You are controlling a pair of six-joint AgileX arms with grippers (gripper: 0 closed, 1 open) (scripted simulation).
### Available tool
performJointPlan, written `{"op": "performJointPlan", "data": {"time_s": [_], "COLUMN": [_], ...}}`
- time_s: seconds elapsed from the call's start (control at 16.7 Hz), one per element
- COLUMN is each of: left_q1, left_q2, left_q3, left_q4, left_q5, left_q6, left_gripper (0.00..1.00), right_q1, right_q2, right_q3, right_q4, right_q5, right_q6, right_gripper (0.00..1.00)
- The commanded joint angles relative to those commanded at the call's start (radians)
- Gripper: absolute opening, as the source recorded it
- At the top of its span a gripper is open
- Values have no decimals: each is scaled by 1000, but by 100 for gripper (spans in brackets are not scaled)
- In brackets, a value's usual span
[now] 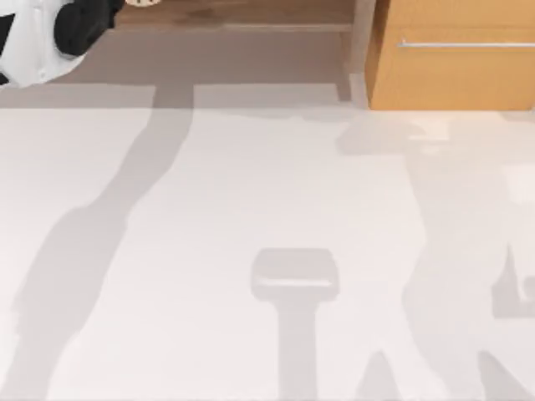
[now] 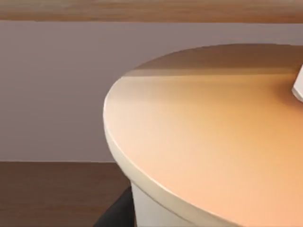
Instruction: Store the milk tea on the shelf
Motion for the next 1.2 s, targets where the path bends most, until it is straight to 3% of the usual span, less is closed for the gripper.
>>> {"op": "performJointPlan", "data": {"time_s": [0.36,0.84,1.14,1.2], "left_q1": [-50,22,24,24], "left_q2": [-20,164,174,174], "left_q3": [-57,96,102,102], "left_q4": [-22,75,79,79], "left_q5": [10,28,28,28], "left_q6": [-13,4,2,2], "left_gripper": [0,0,0,8], "right_q1": [0,0,0,0], "right_q2": [0,0,0,0], "right_q3": [0,0,0,0], "right_q4": [0,0,0,0], "right_q5": [0,0,0,0], "right_q6": [0,0,0,0], "right_gripper": [100,100,100,100]}}
